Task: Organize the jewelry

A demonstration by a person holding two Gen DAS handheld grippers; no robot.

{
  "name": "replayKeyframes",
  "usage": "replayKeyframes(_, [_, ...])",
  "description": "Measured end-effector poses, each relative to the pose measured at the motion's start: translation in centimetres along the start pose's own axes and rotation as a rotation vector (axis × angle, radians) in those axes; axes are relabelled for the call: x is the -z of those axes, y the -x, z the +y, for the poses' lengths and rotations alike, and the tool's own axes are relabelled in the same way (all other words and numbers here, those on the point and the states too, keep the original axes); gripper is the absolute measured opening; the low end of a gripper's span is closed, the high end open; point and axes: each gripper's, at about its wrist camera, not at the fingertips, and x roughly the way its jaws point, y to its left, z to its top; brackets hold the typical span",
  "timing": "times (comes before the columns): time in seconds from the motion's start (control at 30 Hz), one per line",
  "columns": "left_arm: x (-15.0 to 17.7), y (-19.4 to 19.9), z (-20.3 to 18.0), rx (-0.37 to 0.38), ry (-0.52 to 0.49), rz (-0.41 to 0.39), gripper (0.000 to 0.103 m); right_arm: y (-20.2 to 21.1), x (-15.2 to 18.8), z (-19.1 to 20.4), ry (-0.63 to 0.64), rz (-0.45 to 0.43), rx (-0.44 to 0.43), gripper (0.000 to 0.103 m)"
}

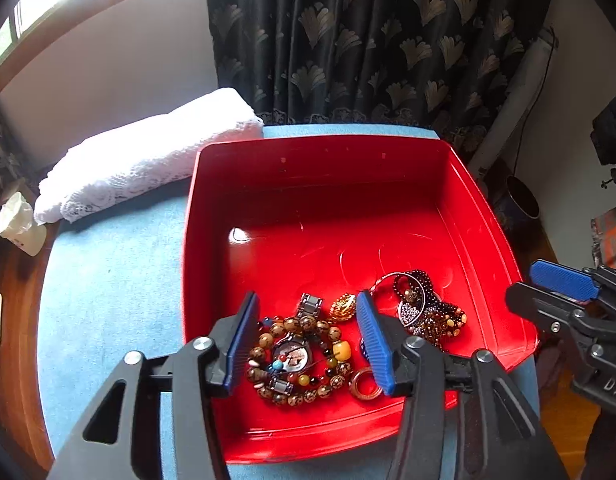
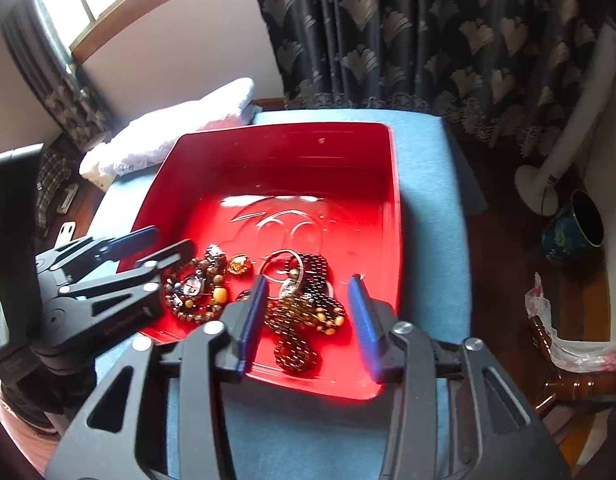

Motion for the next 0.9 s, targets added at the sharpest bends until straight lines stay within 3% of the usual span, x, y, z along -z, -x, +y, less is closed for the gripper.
replayKeyframes(0.33, [1.8,4.5,1.7,-0.036,0.049,-0.057,0.082,2.7,1.7,-1.0,-0.017,-0.031,0.043,0.079])
replayKeyframes(0.4, [2.3,5.2,1.9,-0.048,0.050,-0.056,0.087,3.0,2.1,-0.8,-0.012,-0.025,0.040,0.089])
replayKeyframes(0.57, [3.4,6.5,2.3,-0.057,0.069,-0.043,0.093,3.8,2.9,-0.6,-0.018,-0.019,0.033,0.093])
replayKeyframes(0.9, [5.2,8.0,1.7,-0.074,0.063,-0.037,0.093,4.4,4.3,-0.3,-0.035,0.014,0.044,0.095])
